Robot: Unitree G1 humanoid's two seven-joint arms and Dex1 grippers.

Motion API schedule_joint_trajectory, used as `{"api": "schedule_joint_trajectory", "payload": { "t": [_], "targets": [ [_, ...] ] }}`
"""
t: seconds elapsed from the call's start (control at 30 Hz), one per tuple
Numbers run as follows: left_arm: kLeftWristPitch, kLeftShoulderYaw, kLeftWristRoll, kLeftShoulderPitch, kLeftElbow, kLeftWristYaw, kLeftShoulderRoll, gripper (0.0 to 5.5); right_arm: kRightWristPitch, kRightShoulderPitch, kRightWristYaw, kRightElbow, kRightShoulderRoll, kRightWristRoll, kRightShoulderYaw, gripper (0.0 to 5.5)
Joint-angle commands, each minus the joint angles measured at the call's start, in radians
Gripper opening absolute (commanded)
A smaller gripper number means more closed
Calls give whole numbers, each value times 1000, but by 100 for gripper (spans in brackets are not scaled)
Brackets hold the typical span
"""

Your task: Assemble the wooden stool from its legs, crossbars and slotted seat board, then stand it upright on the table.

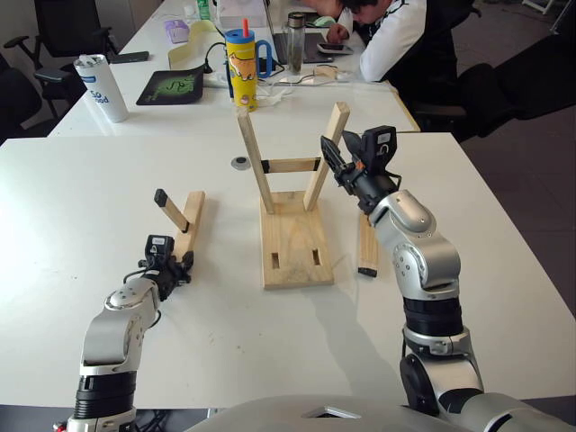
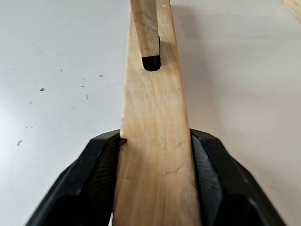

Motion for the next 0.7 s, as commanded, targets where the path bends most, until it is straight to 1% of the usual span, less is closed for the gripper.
{"api": "schedule_joint_trajectory", "payload": {
  "t": [0.03, 0.13, 0.2, 0.3, 0.4, 0.53, 0.7],
  "targets": [
    [-139, 24, 5, -62, -50, 1, -20, 204, 160, -52, 54, 5, 37, 193, -75, 250],
    [-255, 21, 25, -88, -97, 1, -27, 204, 280, -88, 47, 6, 61, 334, -136, 290],
    [-337, 26, 19, -114, -151, 1, -41, 204, 368, -127, 25, 21, 78, 438, -188, 327],
    [-425, 1, -11, -141, -228, -52, -43, 204, 479, -198, -17, 60, 102, 595, -263, 378],
    [-447, -44, -22, -143, -285, -107, -25, 204, 543, -279, -70, 119, 118, 711, -323, 425],
    [-440, -73, -34, -151, -309, -161, -2, 204, 571, -375, -141, 198, 120, 832, -388, 492],
    [-463, -130, 0, -162, -288, -225, 40, 204, 581, -424, -176, 243, 105, 920, -404, 492]
  ]
}}
